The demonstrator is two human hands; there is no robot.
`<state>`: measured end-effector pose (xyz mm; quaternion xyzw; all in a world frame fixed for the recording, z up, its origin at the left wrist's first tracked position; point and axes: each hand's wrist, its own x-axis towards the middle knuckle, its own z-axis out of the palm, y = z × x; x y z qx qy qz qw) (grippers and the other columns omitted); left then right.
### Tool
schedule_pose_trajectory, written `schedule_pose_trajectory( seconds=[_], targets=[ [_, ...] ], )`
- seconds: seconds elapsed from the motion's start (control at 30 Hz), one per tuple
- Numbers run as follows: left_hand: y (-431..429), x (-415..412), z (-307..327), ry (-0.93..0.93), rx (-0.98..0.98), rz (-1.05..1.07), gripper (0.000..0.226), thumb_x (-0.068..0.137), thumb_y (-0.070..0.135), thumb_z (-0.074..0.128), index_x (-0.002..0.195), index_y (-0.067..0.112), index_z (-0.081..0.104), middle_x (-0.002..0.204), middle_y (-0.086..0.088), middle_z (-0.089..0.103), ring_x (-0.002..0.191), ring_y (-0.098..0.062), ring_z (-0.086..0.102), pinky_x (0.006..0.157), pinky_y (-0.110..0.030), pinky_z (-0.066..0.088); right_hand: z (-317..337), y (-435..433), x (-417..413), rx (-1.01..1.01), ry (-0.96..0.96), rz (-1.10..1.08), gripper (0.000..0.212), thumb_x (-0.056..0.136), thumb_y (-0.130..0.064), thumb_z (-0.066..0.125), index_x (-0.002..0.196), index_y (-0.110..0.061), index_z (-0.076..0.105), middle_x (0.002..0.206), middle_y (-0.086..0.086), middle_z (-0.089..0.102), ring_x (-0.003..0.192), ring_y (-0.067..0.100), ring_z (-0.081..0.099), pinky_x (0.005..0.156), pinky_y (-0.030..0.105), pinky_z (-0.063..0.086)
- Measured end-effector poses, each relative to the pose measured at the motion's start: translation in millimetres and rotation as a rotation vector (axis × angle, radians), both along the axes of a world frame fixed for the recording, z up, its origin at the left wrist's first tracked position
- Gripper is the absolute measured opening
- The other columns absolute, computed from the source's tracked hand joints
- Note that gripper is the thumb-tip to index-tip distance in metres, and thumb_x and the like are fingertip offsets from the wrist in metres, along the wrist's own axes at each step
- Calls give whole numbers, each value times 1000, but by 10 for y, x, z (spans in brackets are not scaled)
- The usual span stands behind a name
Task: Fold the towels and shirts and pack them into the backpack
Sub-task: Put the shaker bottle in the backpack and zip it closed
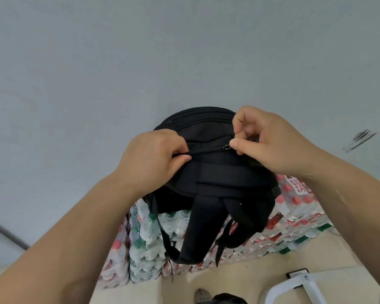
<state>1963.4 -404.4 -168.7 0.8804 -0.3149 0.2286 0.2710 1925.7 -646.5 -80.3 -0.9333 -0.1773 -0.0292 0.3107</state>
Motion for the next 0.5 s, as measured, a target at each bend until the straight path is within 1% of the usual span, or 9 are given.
schedule_pose_trajectory(
  seconds=[0.07, 0.17, 0.23, 0.27, 0.3, 0.37, 0.4, 0.43, 0.5],
  targets=[
    [99, 10, -19, 58, -14, 34, 20, 84, 43, 62, 83, 26, 72, 79, 11, 65, 75, -17, 63, 67, -39, 53, -34, -48, -15, 48, 10, -15, 18, 93, -9, 65, 92, -20, 51, 72, -2, 67, 70, 11, 66, 65, 20, 47],
    [92, -12, 63, 130, -17, 35, 8, 81, 34, 77, 83, 27, 74, 79, 14, 65, 73, -7, 60, 69, -34, 53, -125, -59, -48, 91, -3, -4, 21, 94, -7, 64, 90, -21, 49, 73, 1, 67, 72, 12, 67, 67, 23, 49],
    [-8, -55, 177, 155, -89, 11, 13, 80, 36, 78, 91, 29, 75, 80, 16, 65, 70, 6, 55, 66, -19, 45, -165, -69, -64, 128, -24, 0, 21, 94, -7, 64, 89, -20, 48, 73, 2, 68, 68, 9, 63, 66, 22, 46],
    [-87, -83, 234, 158, -123, -5, 19, 80, 40, 77, 96, 31, 74, 82, 17, 65, 70, 9, 53, 65, -15, 40, -173, -84, -68, 151, -33, -2, 21, 94, -7, 64, 89, -19, 48, 73, 3, 69, 66, 9, 62, 66, 21, 45],
    [-184, -109, 277, 150, -128, -20, 25, 81, 46, 74, 102, 32, 73, 85, 17, 65, 71, 10, 51, 65, -14, 39, -180, -100, -69, 173, -40, -4, 20, 94, -6, 64, 90, -18, 48, 74, 4, 69, 66, 9, 62, 66, 19, 44],
    [-406, -141, 327, 113, -46, -34, 37, 80, 53, 67, 109, 32, 72, 91, 15, 64, 81, 4, 55, 72, -24, 46, -187, -142, -65, 194, -42, 6, 20, 94, -5, 65, 90, -16, 48, 74, 7, 69, 65, 8, 62, 66, 16, 43],
    [-512, -147, 331, 93, 13, -29, 35, 81, 53, 66, 108, 32, 72, 93, 14, 64, 87, -3, 58, 76, -30, 49, -195, -167, -59, 193, -40, 18, 21, 94, -5, 65, 90, -16, 48, 73, 6, 69, 66, 8, 63, 66, 18, 44],
    [-602, -147, 333, 84, 66, -16, 30, 83, 51, 67, 105, 31, 72, 93, 13, 63, 90, -9, 60, 78, -34, 50, -206, -195, -48, 181, -38, 30, 22, 93, -5, 65, 89, -17, 48, 73, 4, 69, 67, 9, 63, 67, 20, 46],
    [-702, -120, 333, 94, 143, 23, 18, 86, 45, 68, 94, 30, 71, 89, 14, 59, 89, -13, 59, 77, -36, 49, -231, -264, -19, 147, -35, 59, 24, 93, -7, 66, 89, -22, 48, 73, 1, 68, 68, 11, 65, 67, 27, 49]
  ],
)
